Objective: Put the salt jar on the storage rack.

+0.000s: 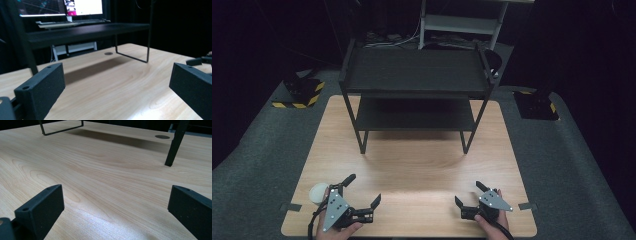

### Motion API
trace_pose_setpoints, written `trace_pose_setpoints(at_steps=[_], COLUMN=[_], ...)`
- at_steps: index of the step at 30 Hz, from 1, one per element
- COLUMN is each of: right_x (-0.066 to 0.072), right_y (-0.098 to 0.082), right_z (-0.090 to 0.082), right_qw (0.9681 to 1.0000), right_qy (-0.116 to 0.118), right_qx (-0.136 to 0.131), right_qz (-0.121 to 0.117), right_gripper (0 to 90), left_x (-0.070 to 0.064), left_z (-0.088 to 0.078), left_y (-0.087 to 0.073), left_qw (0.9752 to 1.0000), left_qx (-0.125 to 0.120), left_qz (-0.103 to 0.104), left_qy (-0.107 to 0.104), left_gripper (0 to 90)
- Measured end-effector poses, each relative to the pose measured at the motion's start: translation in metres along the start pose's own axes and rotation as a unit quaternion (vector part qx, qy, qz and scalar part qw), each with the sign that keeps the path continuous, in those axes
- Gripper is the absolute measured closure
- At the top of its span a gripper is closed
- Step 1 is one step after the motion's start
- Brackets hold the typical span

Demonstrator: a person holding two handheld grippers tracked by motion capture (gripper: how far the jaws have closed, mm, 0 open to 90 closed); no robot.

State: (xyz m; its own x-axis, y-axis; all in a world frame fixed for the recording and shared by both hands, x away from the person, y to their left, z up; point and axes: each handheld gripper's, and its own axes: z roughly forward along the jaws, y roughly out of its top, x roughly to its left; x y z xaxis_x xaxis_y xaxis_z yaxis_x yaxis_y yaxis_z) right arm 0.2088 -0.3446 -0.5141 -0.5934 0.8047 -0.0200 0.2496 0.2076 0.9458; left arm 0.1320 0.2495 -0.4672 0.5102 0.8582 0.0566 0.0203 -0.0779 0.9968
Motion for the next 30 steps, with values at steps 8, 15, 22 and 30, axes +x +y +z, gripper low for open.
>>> trace_pose_setpoints(at_steps=[8, 15, 22, 30], right_x=[0.000, 0.001, 0.001, 0.000], right_y=[-0.001, -0.001, -0.001, -0.001], right_z=[-0.001, -0.001, -0.001, -0.001], right_qw=[1.0000, 1.0000, 1.0000, 1.0000], right_qy=[0.000, -0.001, -0.002, 0.001], right_qx=[-0.002, -0.003, -0.003, -0.004], right_qz=[0.002, -0.001, 0.000, 0.000], right_gripper=[0.5, 0.5, 0.5, 0.5], left_x=[0.013, 0.020, 0.023, 0.028], left_z=[-0.026, -0.054, -0.063, -0.065], left_y=[0.010, 0.001, -0.017, -0.033], left_qw=[0.9992, 0.9963, 0.9943, 0.9933], left_qx=[-0.008, -0.007, 0.004, 0.019], left_qz=[0.004, 0.001, -0.014, -0.024], left_qy=[0.038, 0.086, 0.106, 0.112], left_gripper=[0.5, 0.5, 0.5, 2.5])
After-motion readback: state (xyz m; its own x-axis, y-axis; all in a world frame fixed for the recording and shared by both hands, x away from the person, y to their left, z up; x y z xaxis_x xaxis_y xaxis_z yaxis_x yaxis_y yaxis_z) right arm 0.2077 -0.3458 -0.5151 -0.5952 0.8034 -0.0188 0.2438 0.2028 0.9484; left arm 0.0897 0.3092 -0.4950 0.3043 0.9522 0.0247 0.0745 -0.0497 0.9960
